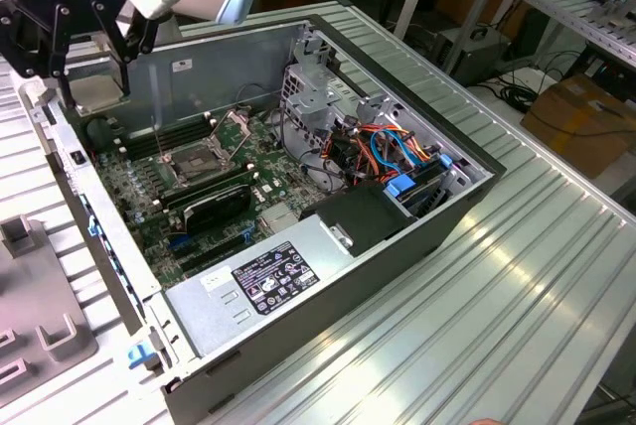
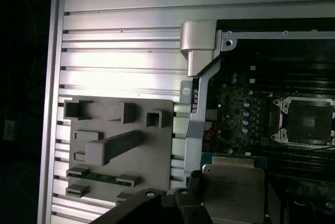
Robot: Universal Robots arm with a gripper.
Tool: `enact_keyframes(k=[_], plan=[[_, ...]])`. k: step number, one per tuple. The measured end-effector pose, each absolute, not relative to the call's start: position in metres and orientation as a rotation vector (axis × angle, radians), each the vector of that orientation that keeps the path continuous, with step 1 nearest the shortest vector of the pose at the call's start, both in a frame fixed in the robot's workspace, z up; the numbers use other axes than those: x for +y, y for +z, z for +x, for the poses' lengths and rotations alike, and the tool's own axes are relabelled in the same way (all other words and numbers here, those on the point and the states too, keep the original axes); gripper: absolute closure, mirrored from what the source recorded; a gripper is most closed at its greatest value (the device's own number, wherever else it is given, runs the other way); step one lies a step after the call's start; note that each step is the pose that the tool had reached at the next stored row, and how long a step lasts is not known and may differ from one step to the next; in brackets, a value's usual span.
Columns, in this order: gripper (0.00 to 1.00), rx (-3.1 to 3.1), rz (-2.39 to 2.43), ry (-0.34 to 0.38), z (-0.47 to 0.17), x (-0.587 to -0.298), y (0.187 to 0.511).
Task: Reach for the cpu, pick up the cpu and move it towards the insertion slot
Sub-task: 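Pick up the cpu and move it towards the insertion slot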
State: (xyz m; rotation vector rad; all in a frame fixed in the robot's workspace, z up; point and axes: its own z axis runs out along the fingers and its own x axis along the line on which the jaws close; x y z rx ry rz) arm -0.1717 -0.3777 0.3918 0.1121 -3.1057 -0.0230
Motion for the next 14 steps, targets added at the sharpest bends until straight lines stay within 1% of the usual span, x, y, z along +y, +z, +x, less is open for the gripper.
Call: enact_keyframes(k=[14], plan=[[0.45,-3.106,0.109,-0.021,-0.125,-0.366,0.394]])
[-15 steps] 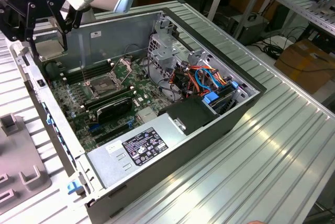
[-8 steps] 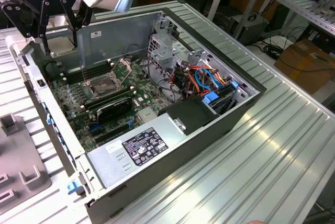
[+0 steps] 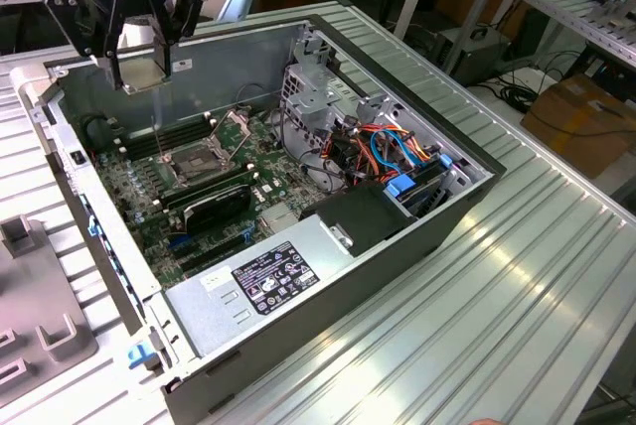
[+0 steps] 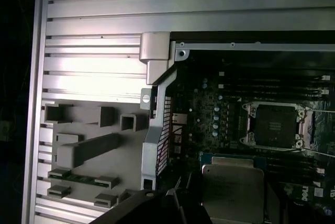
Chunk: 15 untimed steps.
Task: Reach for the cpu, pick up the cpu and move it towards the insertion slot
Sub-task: 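Pick up the cpu and move it towards the insertion slot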
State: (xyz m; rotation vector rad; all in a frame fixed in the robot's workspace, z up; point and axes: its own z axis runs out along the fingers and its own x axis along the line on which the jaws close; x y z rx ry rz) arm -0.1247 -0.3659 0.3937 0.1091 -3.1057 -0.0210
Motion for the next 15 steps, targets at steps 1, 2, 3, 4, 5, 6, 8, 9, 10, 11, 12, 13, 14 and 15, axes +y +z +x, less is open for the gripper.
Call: enact_keyframes(k=[1,2,3,4,5,6,8,9,10,11,12,13,14,15], plan=[[0.45,-3.106,0.109,-0.020,-0.121,-0.365,0.394],[0.45,-3.106,0.108,-0.020,-0.116,-0.364,0.394],[0.45,-3.105,0.106,-0.020,-0.110,-0.362,0.394],[0.45,-3.105,0.104,-0.020,-0.107,-0.361,0.394],[0.45,-3.105,0.102,-0.020,-0.105,-0.360,0.394],[0.45,-3.105,0.092,-0.020,-0.101,-0.358,0.394],[0.45,-3.106,0.083,-0.020,-0.098,-0.357,0.394],[0.45,-3.105,0.078,-0.020,-0.096,-0.357,0.394],[0.45,-3.105,0.073,-0.020,-0.095,-0.356,0.394],[0.45,-3.105,0.066,-0.021,-0.093,-0.354,0.394],[0.45,-3.105,0.063,-0.021,-0.092,-0.353,0.393],[0.45,-3.105,0.059,-0.021,-0.090,-0.351,0.393],[0.45,-3.104,0.055,-0.021,-0.089,-0.350,0.393],[0.45,-3.104,0.049,-0.021,-0.088,-0.349,0.393]])
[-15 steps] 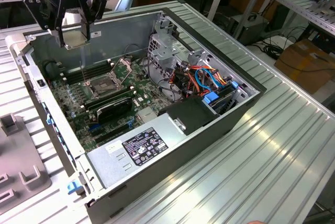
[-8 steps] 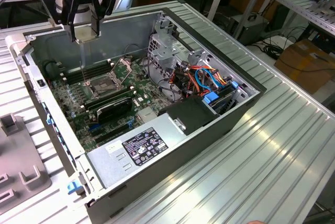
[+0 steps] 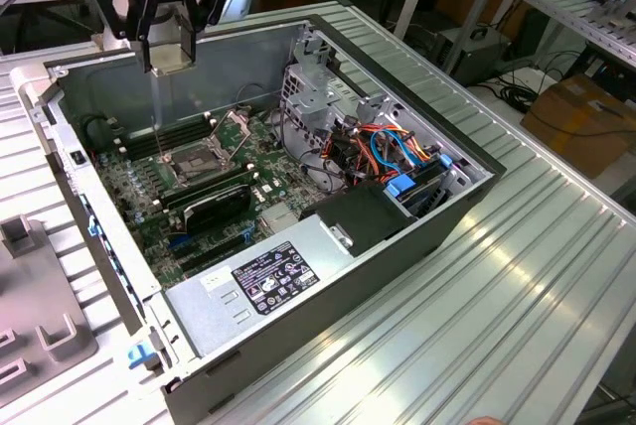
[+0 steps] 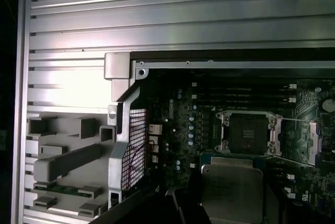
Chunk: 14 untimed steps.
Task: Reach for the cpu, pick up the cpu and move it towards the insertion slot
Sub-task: 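Pick up the cpu and move it towards the insertion slot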
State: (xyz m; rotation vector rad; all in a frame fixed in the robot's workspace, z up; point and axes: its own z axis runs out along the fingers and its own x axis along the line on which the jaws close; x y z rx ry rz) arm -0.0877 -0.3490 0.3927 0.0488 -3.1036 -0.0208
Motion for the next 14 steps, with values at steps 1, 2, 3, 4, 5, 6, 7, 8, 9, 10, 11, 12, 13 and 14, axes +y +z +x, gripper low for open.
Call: enact_keyframes(k=[1,2,3,4,5,6,7,8,9,10,11,12,13,14], plan=[[0.45,-3.104,0.030,-0.021,-0.086,-0.347,0.392],[0.45,-3.104,0.024,-0.021,-0.085,-0.346,0.392],[0.45,-3.103,0.020,-0.021,-0.085,-0.345,0.391],[0.45,-3.101,0.010,-0.022,-0.082,-0.342,0.390],[0.45,-3.099,0.001,-0.022,-0.080,-0.339,0.389],[0.45,-3.099,-0.005,-0.020,-0.079,-0.337,0.389],[0.45,-3.099,-0.008,-0.016,-0.076,-0.333,0.389],[0.45,-3.099,-0.010,-0.016,-0.074,-0.330,0.389],[0.45,-3.099,-0.012,-0.015,-0.073,-0.328,0.389],[0.45,-3.099,-0.014,-0.015,-0.071,-0.324,0.389],[0.45,-3.099,-0.015,-0.015,-0.069,-0.323,0.389],[0.45,-3.099,-0.016,-0.014,-0.067,-0.321,0.389],[0.45,-3.098,-0.016,-0.015,-0.062,-0.318,0.389],[0.45,-3.097,-0.017,-0.015,-0.059,-0.315,0.388]])
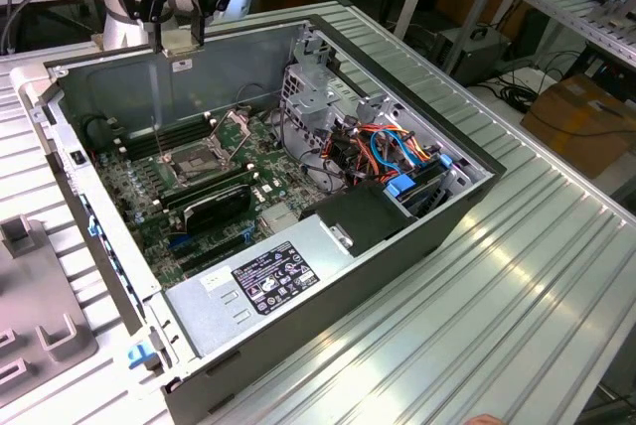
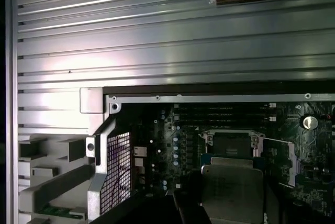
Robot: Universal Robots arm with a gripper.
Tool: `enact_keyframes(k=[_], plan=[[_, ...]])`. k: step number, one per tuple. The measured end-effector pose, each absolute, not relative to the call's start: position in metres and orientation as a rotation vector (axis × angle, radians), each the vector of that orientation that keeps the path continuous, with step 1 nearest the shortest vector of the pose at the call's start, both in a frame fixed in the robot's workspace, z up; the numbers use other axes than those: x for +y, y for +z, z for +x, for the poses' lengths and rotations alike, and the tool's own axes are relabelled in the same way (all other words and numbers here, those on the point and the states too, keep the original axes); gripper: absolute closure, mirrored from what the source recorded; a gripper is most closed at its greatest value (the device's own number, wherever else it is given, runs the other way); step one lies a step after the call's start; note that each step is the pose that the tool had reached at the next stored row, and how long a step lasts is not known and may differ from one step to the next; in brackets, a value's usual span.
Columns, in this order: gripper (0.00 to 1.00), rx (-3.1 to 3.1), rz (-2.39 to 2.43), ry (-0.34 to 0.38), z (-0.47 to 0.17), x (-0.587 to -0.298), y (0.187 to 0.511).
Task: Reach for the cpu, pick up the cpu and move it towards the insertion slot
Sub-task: 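Pick up the cpu and move it towards the insertion slot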
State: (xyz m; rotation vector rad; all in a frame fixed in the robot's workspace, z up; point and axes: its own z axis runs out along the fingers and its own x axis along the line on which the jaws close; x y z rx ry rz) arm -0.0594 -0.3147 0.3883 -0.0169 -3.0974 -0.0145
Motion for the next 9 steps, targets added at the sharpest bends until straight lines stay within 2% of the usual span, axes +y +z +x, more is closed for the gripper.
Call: enact_keyframes(k=[9], plan=[[0.45,-3.097,-0.025,-0.015,-0.0584,-0.3122,0.3860]])
